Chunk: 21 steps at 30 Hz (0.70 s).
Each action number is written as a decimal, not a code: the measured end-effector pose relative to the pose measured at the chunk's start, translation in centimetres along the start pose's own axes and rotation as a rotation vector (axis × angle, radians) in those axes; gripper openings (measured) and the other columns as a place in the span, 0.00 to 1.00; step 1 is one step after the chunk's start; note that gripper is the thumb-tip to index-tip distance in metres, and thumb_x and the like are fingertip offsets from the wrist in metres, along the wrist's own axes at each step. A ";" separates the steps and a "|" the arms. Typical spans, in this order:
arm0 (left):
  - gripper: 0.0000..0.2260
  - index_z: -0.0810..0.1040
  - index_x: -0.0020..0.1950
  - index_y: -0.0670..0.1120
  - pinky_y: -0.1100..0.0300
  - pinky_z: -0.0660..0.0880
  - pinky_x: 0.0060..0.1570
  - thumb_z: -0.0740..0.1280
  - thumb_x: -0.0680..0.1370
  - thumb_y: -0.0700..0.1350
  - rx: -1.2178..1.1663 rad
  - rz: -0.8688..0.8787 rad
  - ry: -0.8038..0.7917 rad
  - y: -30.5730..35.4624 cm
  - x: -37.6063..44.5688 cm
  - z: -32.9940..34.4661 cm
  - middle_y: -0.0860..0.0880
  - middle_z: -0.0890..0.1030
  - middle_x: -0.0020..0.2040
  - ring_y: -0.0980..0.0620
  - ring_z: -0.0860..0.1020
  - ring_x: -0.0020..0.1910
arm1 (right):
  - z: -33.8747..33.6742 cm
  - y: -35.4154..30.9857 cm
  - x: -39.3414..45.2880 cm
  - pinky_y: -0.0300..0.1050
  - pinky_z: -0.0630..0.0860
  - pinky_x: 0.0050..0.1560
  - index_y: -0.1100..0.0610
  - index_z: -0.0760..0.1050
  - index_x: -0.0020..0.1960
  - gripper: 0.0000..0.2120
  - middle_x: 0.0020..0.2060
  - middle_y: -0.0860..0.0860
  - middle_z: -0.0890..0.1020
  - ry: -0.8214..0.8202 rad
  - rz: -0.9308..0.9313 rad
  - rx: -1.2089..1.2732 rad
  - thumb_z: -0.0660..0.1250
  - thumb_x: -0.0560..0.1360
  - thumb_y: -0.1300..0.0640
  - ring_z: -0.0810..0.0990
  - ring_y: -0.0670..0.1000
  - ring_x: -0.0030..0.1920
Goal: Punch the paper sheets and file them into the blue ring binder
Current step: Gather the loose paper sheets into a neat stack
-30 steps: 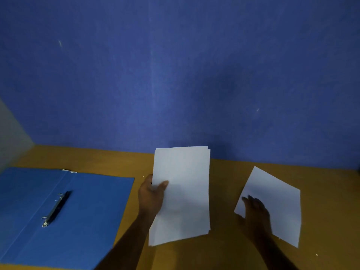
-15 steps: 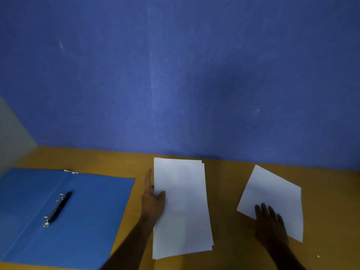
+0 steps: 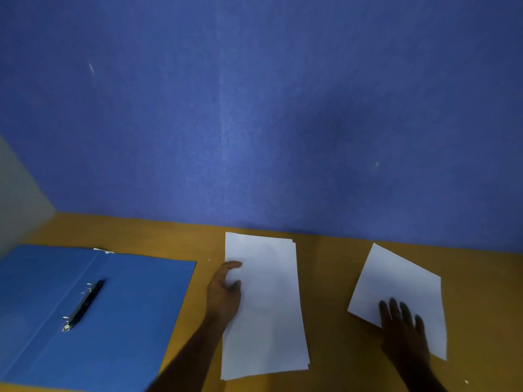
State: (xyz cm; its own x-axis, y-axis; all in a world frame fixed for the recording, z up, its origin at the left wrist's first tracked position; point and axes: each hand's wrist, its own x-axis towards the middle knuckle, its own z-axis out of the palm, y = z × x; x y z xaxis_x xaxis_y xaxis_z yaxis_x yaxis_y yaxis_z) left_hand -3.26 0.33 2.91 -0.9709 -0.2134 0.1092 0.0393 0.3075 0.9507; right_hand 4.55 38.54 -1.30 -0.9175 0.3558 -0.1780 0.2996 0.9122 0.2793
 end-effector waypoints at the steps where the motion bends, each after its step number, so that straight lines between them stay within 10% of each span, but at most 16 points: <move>1: 0.16 0.81 0.54 0.46 0.51 0.74 0.64 0.67 0.73 0.28 0.008 0.008 -0.007 0.2 0.0 0.1 0.50 0.81 0.57 0.59 0.78 0.57 | 0.2 0.1 0.2 0.68 0.68 0.65 0.60 0.70 0.71 0.37 0.68 0.62 0.74 -0.002 0.024 -0.019 0.77 0.63 0.63 0.73 0.65 0.68; 6: 0.14 0.82 0.51 0.46 0.54 0.74 0.64 0.67 0.74 0.29 0.030 -0.082 -0.016 0.0 0.4 0.9 0.46 0.83 0.55 0.49 0.80 0.56 | -0.8 0.4 0.0 0.60 0.67 0.70 0.58 0.71 0.70 0.23 0.69 0.57 0.73 0.099 0.019 0.045 0.64 0.75 0.59 0.71 0.59 0.70; 12: 0.07 0.84 0.51 0.41 0.49 0.75 0.63 0.69 0.76 0.34 -0.061 -0.176 -0.011 0.7 0.7 1.6 0.45 0.84 0.52 0.45 0.81 0.55 | -4.4 -3.1 -1.2 0.56 0.70 0.68 0.57 0.73 0.69 0.19 0.65 0.57 0.78 0.257 0.120 0.788 0.62 0.79 0.64 0.76 0.58 0.65; 15: 0.08 0.85 0.46 0.45 0.57 0.79 0.49 0.69 0.78 0.47 -0.152 -0.236 -0.038 2.6 0.2 1.7 0.54 0.85 0.41 0.59 0.82 0.44 | -6.7 -5.7 -3.5 0.43 0.76 0.56 0.51 0.73 0.67 0.17 0.56 0.51 0.80 0.206 0.059 1.175 0.59 0.81 0.62 0.78 0.53 0.59; 18: 0.12 0.83 0.37 0.53 0.75 0.72 0.35 0.66 0.78 0.54 -0.217 -0.291 -0.094 4.2 -0.3 1.8 0.64 0.83 0.31 0.70 0.79 0.35 | -6.4 -8.7 -5.3 0.29 0.69 0.58 0.44 0.69 0.69 0.23 0.58 0.41 0.77 0.243 -0.127 1.114 0.60 0.79 0.65 0.76 0.49 0.64; 21: 0.19 0.84 0.44 0.49 0.62 0.78 0.47 0.64 0.76 0.63 -0.280 -0.416 -0.143 4.5 0.0 1.9 0.57 0.85 0.41 0.60 0.82 0.44 | -5.1 -11.3 -6.0 0.23 0.68 0.61 0.44 0.76 0.64 0.16 0.58 0.36 0.80 0.454 -0.386 1.016 0.61 0.80 0.58 0.75 0.37 0.64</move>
State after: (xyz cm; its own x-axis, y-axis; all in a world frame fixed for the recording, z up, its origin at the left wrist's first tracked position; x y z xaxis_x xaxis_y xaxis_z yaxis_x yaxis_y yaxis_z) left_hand -3.50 3.49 6.61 -0.9398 -0.1296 -0.3161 -0.3135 -0.0405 0.9487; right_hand 5.29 25.09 1.42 -0.9405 0.1030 0.3238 -0.1359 0.7593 -0.6364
